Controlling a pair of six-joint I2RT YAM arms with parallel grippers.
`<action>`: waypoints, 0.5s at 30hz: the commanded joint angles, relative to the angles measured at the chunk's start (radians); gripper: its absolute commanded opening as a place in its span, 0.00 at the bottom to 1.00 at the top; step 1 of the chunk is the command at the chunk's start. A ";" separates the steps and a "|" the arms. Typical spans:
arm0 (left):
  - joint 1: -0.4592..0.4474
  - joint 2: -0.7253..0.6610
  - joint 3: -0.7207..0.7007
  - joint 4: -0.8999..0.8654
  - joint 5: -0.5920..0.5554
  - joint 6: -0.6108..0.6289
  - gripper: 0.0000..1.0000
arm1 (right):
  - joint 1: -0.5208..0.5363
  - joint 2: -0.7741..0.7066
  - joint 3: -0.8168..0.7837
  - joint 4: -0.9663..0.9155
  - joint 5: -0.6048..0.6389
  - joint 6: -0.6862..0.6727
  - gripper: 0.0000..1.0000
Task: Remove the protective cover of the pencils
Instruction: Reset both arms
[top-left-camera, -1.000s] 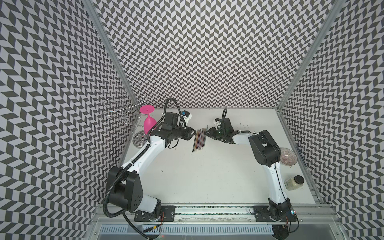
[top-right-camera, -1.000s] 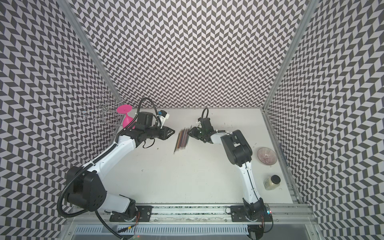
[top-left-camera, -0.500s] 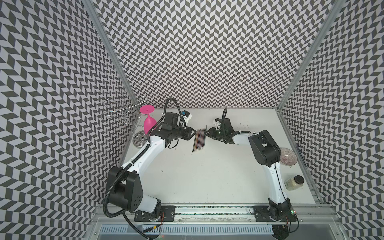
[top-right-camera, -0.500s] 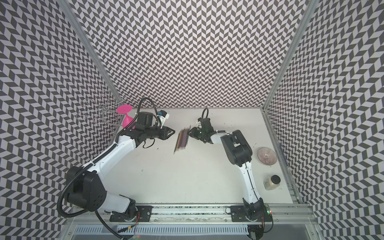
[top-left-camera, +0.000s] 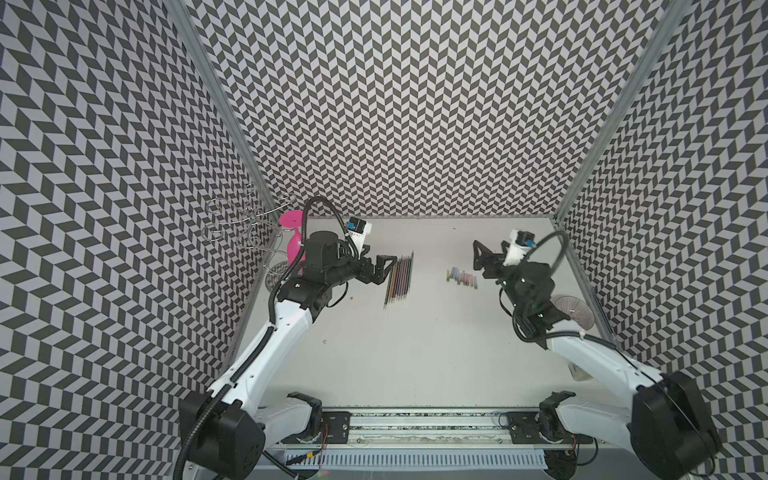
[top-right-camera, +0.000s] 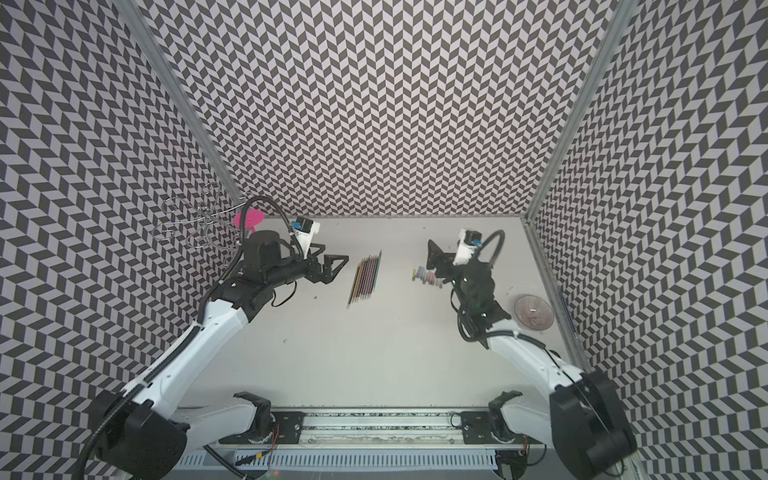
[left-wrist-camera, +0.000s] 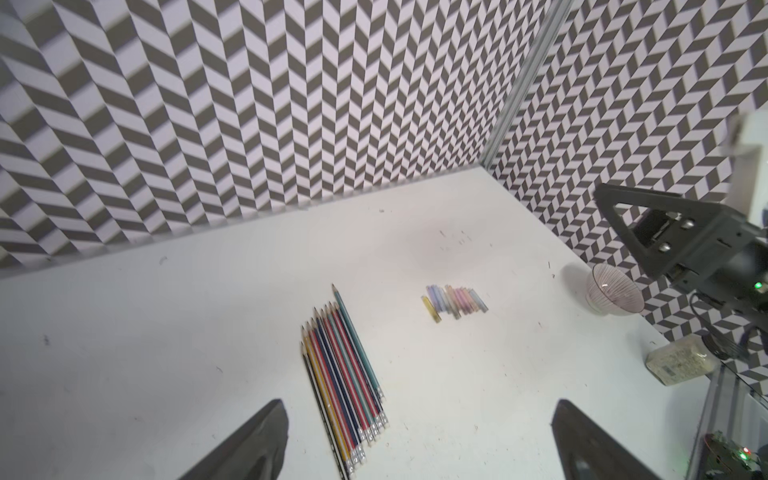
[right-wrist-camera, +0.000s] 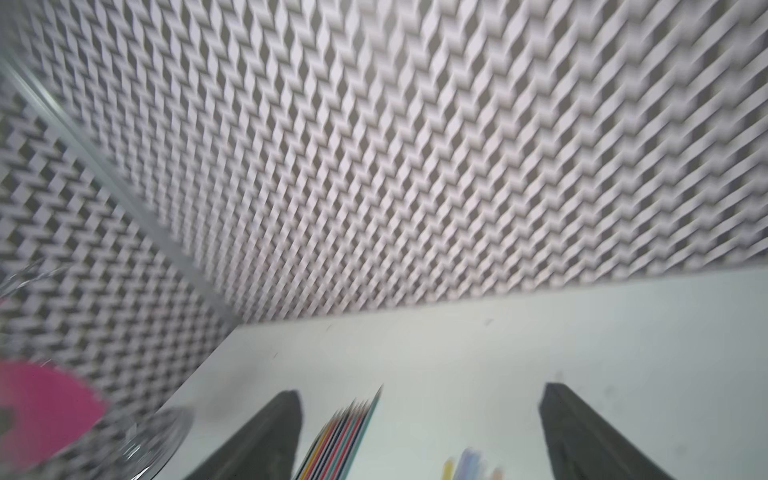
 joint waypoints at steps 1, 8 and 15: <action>0.031 -0.036 -0.045 0.131 -0.015 -0.040 0.99 | 0.000 0.013 -0.216 0.361 0.297 -0.376 0.99; 0.050 0.001 -0.054 0.143 0.010 -0.006 0.99 | -0.059 0.240 -0.371 0.654 0.320 -0.356 0.99; 0.052 -0.019 -0.138 0.239 -0.009 0.042 0.99 | -0.197 0.512 -0.517 1.193 0.124 -0.287 0.99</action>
